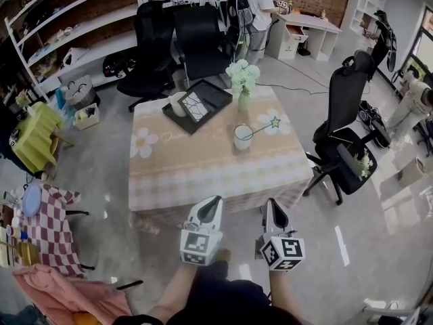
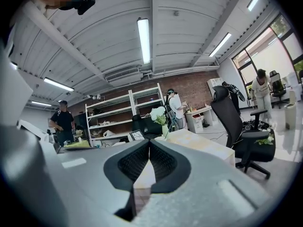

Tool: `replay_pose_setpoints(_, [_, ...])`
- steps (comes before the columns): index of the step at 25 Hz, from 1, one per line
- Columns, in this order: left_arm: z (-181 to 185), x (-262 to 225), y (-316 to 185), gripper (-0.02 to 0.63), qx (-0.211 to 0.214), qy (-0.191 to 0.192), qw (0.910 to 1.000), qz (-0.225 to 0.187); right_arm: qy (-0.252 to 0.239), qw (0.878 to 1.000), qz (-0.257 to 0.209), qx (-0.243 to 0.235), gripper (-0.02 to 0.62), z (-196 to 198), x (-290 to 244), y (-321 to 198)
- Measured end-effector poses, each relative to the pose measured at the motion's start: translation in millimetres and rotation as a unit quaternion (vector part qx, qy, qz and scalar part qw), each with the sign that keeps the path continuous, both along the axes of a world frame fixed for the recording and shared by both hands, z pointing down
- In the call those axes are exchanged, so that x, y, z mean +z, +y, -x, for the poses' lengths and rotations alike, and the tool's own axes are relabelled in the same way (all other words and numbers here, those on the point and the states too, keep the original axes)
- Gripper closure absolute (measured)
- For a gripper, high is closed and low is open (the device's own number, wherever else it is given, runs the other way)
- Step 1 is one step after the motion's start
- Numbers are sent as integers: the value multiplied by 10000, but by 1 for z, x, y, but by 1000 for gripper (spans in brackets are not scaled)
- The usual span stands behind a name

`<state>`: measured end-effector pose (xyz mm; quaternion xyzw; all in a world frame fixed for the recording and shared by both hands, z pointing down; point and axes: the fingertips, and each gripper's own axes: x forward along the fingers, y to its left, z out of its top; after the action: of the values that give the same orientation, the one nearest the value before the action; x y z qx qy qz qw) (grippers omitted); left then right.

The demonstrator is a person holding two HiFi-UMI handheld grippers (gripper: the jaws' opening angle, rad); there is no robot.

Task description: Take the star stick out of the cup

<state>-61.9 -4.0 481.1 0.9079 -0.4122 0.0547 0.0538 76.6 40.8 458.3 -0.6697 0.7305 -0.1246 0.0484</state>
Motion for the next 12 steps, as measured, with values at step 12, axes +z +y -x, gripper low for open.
replay_pose_setpoints(12, [-28,-1,-51,595,207,-16,9997,-103,-13,9999,-52,147,594,-23,1,-47])
